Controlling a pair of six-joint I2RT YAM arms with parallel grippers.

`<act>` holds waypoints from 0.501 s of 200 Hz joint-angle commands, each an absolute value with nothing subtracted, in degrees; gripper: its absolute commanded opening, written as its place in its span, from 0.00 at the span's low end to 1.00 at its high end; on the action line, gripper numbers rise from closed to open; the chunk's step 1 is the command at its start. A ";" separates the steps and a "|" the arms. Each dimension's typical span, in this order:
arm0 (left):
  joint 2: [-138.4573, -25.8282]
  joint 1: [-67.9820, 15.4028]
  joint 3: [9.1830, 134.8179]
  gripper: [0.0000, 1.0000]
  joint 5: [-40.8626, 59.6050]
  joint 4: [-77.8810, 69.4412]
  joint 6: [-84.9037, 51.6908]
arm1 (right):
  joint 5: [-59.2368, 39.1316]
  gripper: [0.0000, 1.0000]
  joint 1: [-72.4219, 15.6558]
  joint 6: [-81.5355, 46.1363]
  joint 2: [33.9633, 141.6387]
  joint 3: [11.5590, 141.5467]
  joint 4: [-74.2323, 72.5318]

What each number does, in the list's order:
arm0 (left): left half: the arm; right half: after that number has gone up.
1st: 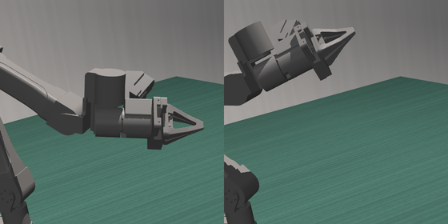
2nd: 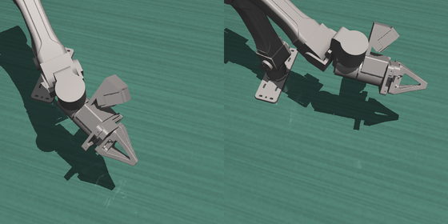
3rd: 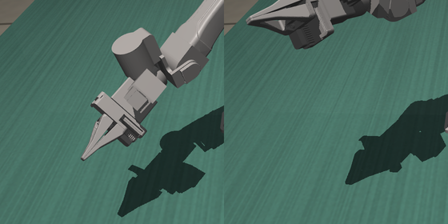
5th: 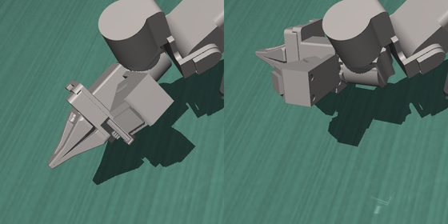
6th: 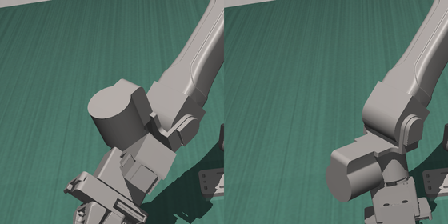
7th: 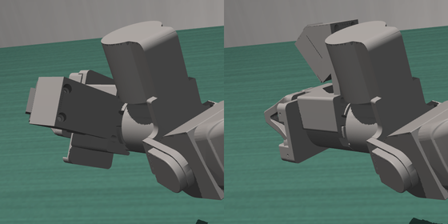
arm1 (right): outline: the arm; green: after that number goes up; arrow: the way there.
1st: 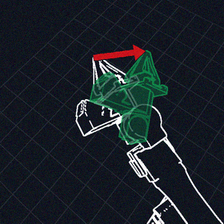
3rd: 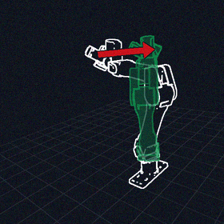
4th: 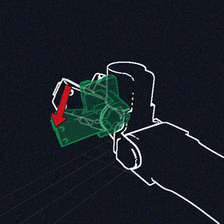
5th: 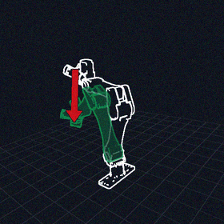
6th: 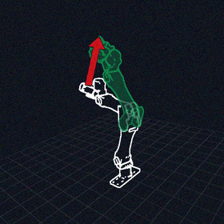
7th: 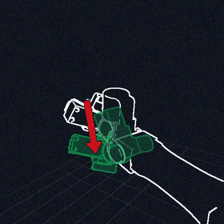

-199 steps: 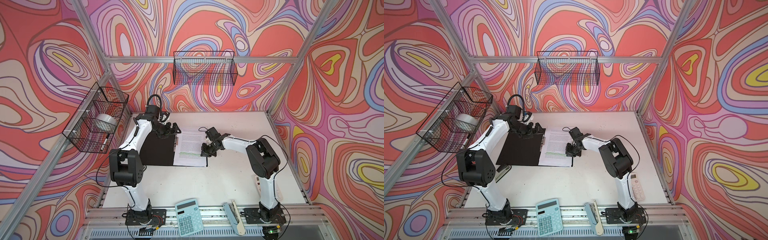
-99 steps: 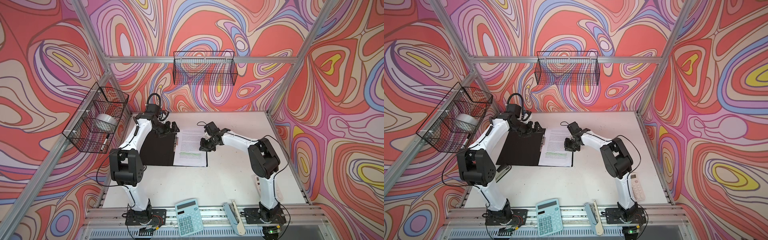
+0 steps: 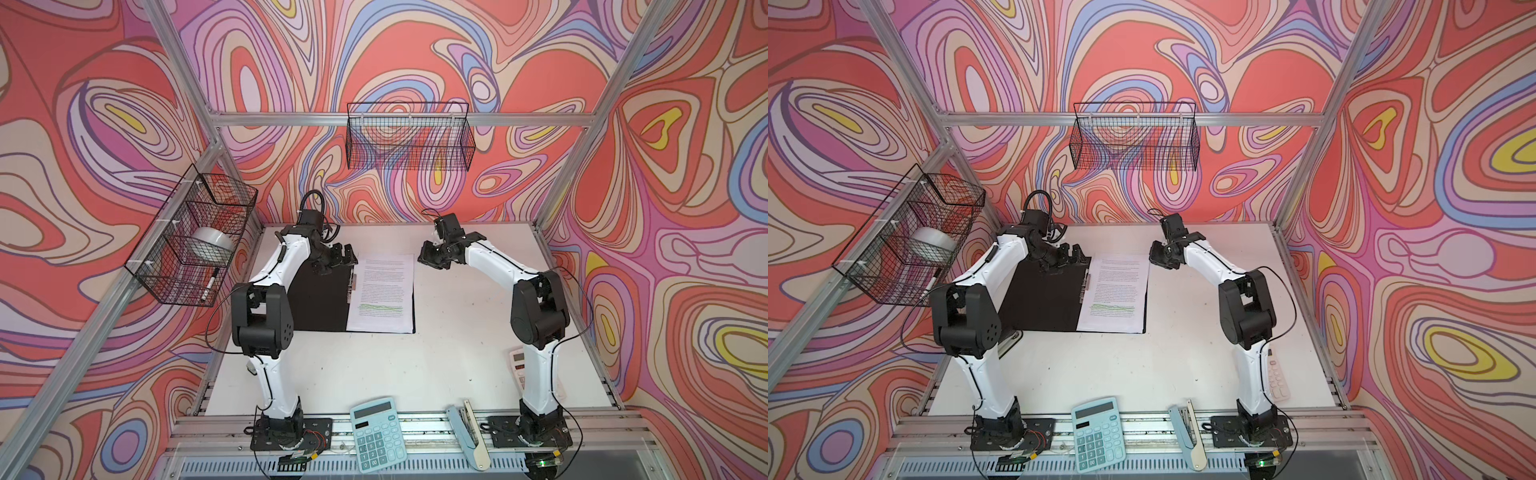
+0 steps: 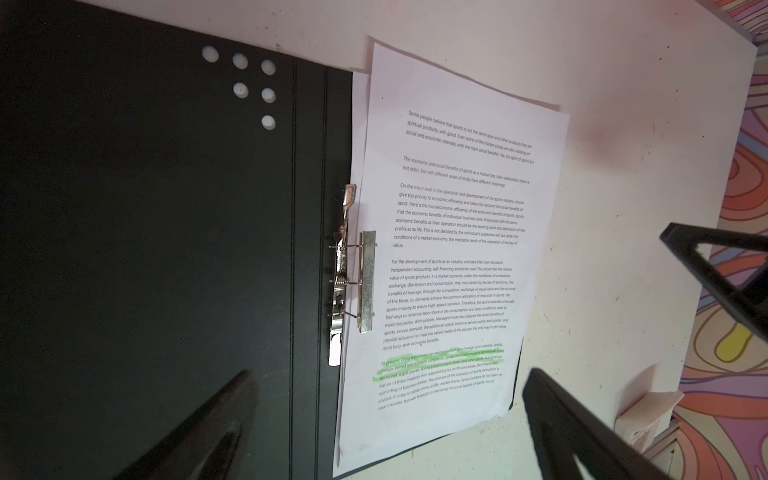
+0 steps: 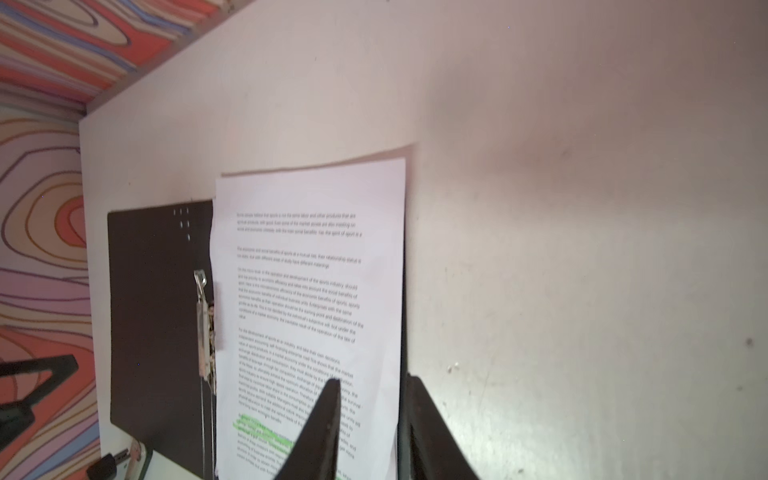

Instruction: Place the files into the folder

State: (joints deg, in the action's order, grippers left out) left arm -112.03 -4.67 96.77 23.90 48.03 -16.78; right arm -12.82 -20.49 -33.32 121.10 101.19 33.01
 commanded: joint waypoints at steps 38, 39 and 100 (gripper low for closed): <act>-116.65 -4.83 98.13 1.00 24.40 47.26 -19.16 | -15.43 0.32 -17.87 -32.84 130.93 106.57 29.25; -116.77 -4.83 98.15 1.00 24.50 47.27 -19.16 | -15.49 0.32 -17.85 -32.81 131.12 106.68 29.21; -120.03 -4.83 98.62 1.00 26.34 46.15 -21.12 | -19.71 0.32 -17.40 -31.75 138.51 112.59 27.52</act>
State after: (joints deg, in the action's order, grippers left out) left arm -119.17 -4.67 97.51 24.91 47.05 -19.59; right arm -17.12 -17.65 -32.91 136.38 109.78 29.50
